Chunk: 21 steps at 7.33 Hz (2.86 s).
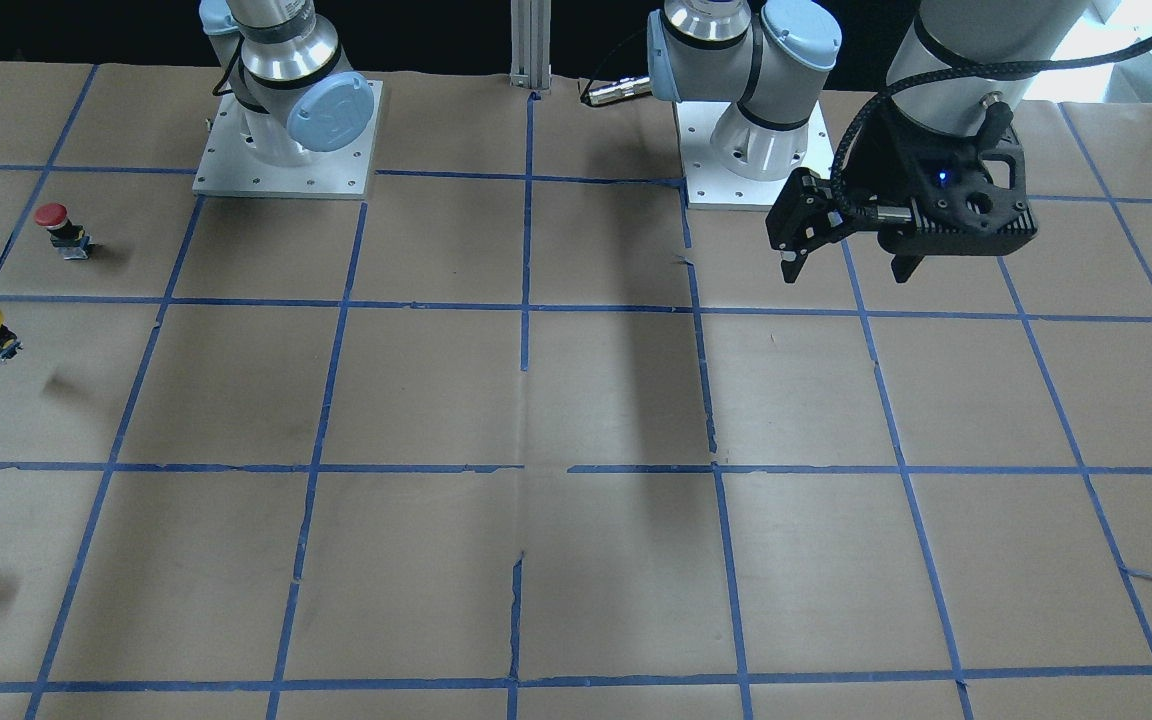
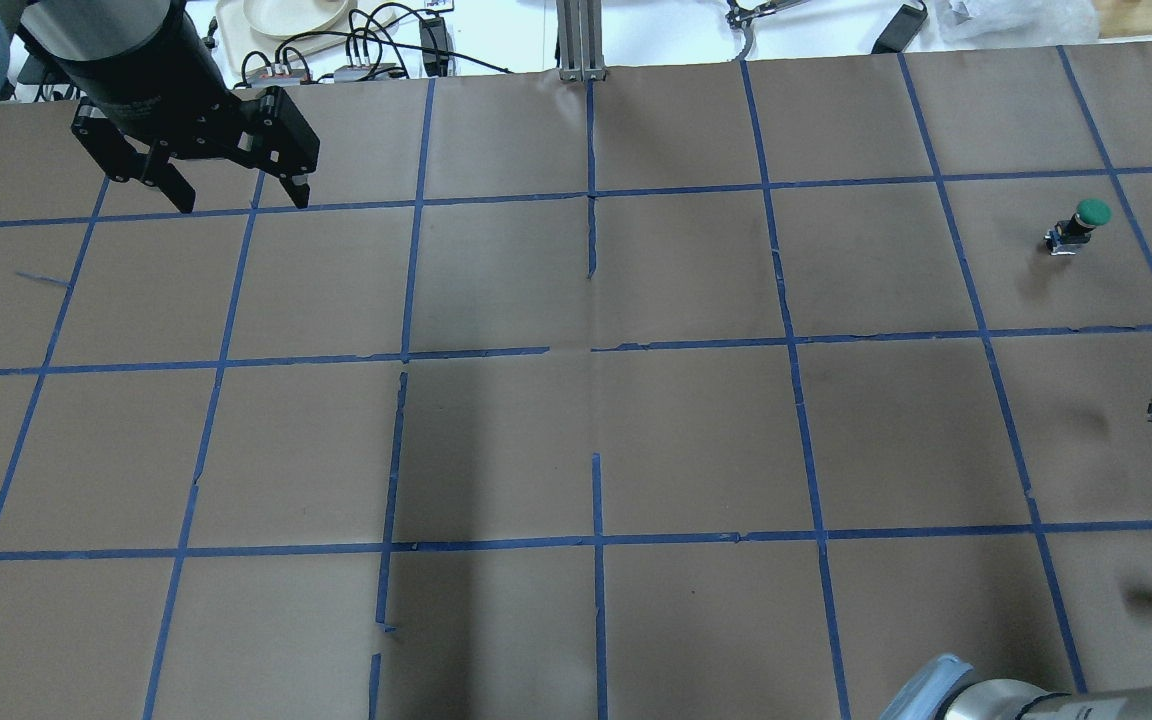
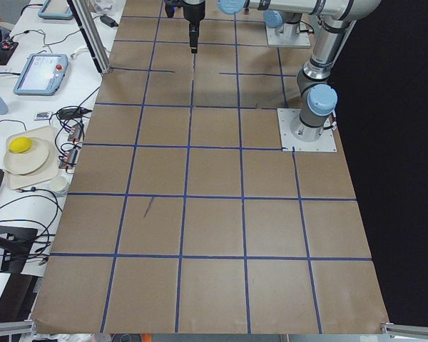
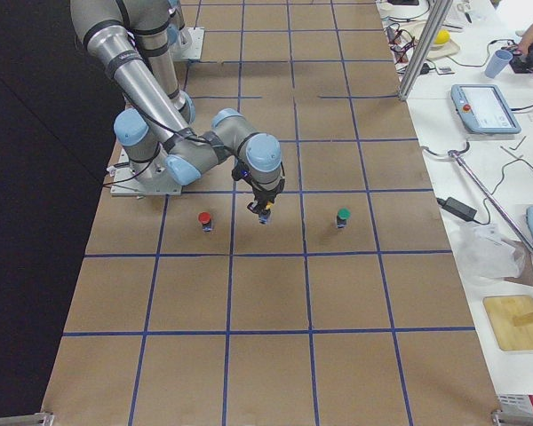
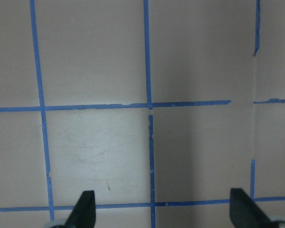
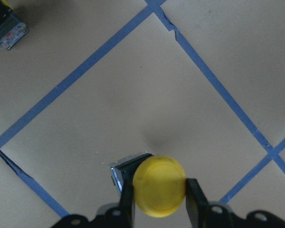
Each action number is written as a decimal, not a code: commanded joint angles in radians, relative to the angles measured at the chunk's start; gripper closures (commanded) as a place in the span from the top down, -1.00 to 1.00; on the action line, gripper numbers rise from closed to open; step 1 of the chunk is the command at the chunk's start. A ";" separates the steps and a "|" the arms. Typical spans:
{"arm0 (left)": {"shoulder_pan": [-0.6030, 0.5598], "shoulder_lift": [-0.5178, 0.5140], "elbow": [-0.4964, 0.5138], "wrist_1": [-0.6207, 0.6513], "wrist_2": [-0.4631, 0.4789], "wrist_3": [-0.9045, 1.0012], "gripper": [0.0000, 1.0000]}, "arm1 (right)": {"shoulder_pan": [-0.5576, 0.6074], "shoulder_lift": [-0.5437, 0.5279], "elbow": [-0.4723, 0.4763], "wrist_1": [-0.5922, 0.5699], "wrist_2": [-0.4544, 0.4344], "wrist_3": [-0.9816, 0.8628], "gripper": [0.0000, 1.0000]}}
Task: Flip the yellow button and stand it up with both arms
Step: 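Lower the button upright onto the table and open the right gripper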
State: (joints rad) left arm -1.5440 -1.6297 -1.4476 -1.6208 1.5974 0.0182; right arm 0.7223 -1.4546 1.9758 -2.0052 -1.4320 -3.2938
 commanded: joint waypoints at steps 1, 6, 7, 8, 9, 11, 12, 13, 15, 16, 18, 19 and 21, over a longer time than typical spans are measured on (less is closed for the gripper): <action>-0.002 0.002 0.001 -0.010 0.009 -0.001 1.00 | -0.001 0.020 0.003 0.006 0.016 -0.042 -0.53; -0.005 0.011 0.006 -0.008 0.013 -0.003 1.00 | 0.000 0.050 -0.014 0.045 0.016 -0.216 -0.30; -0.005 0.016 0.001 -0.011 0.013 -0.004 1.00 | 0.000 0.054 -0.014 0.045 0.018 -0.219 -0.30; -0.005 0.017 0.001 -0.011 0.012 -0.004 1.00 | 0.000 0.054 -0.015 0.042 0.016 -0.219 -0.30; -0.005 0.016 0.001 -0.011 0.012 -0.004 1.00 | -0.001 0.057 -0.014 0.040 0.015 -0.217 -0.22; -0.007 0.014 0.000 -0.013 0.009 -0.004 1.00 | -0.001 0.089 -0.021 0.036 0.013 -0.208 -0.11; -0.008 0.014 0.000 -0.013 0.009 -0.004 1.00 | -0.001 0.092 -0.026 0.034 0.012 -0.208 0.04; -0.008 0.016 0.000 -0.014 0.009 -0.004 1.00 | -0.001 0.092 -0.025 0.042 0.016 -0.207 0.64; -0.008 0.014 -0.002 -0.016 0.007 -0.004 1.00 | -0.001 0.092 -0.023 0.031 0.016 -0.207 0.99; -0.008 0.013 0.001 -0.013 0.009 -0.004 1.00 | -0.001 0.086 -0.029 0.031 0.009 -0.185 0.99; -0.008 0.011 0.003 -0.011 0.009 -0.004 1.00 | 0.008 0.074 -0.087 0.039 0.004 -0.020 0.99; -0.008 0.013 0.001 -0.013 0.009 -0.004 1.00 | 0.020 0.063 -0.148 0.074 0.002 0.082 0.99; -0.008 0.007 0.009 -0.013 0.007 -0.004 1.00 | 0.130 0.014 -0.300 0.216 0.002 0.342 0.99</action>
State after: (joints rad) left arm -1.5524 -1.6197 -1.4436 -1.6329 1.6051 0.0138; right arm 0.7894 -1.4129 1.7662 -1.8739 -1.4292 -3.1183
